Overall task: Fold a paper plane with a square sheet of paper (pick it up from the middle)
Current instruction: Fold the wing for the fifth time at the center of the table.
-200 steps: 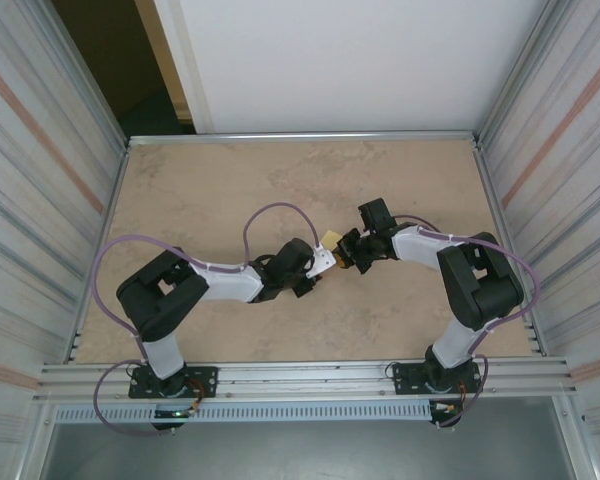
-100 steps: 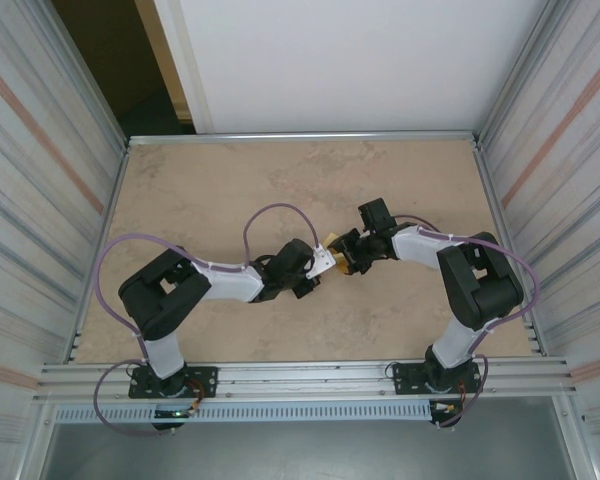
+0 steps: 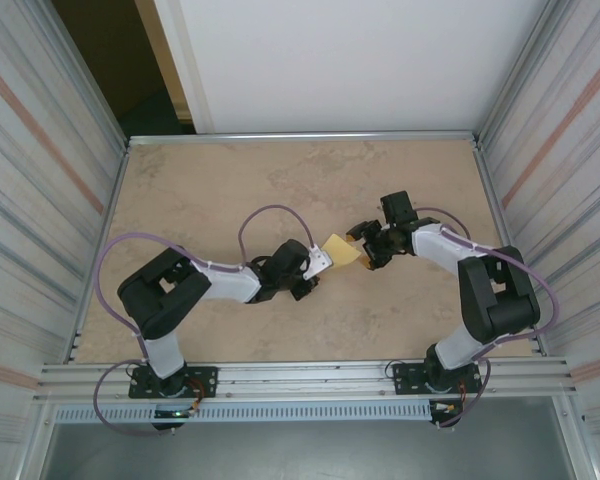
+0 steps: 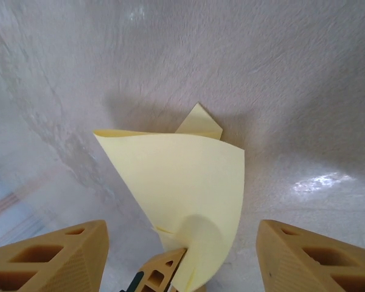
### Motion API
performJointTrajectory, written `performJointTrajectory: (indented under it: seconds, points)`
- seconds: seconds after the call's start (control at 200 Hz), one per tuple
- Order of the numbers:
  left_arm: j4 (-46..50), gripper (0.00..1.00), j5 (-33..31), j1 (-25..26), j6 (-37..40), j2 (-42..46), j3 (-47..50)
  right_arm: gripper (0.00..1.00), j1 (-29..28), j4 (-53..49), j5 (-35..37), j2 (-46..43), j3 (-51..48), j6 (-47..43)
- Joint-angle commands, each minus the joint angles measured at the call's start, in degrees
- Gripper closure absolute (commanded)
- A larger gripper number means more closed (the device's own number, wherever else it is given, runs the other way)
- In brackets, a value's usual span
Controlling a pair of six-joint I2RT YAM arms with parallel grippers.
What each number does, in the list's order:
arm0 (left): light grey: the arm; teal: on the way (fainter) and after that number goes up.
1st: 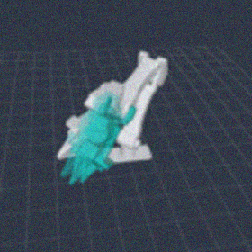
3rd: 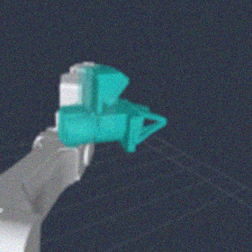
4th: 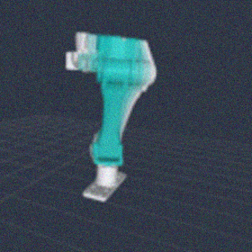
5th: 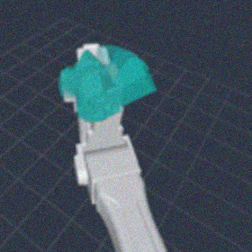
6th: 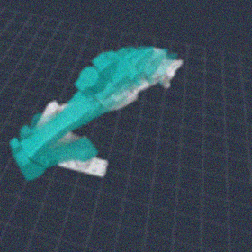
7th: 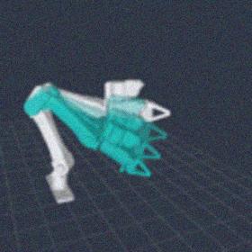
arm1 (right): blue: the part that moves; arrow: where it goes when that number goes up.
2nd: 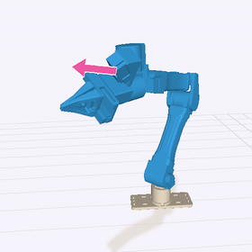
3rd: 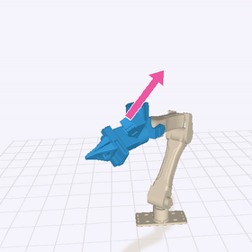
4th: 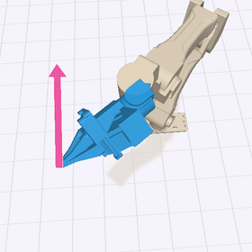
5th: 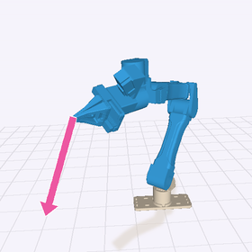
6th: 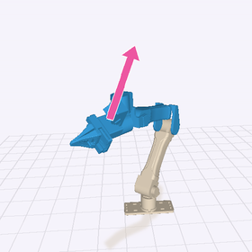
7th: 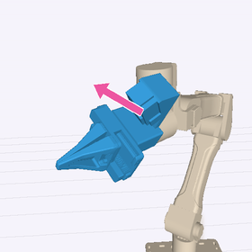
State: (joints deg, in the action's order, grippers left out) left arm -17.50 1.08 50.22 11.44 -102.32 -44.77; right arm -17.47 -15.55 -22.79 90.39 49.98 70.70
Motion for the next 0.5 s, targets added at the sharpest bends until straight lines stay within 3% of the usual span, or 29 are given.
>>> performJointTrajectory:
  seconds: [0.0,0.236,0.496]
  points:
    - [0.52,0.87,4.32,-1.89,-4.31,-0.98,2.01,0.35,0.33,-2.80,1.48,-2.01,-1.28,-2.00]
    - [0.06,0.87,12.70,-6.22,-11.47,-0.68,2.07,0.34,0.47,-2.10,1.69,-2.86,-1.53,-3.02]
    - [-2.77,0.87,23.16,-11.51,-21.30,-1.43,1.44,0.35,0.16,3.67,1.87,-5.46,-4.65,-14.57]
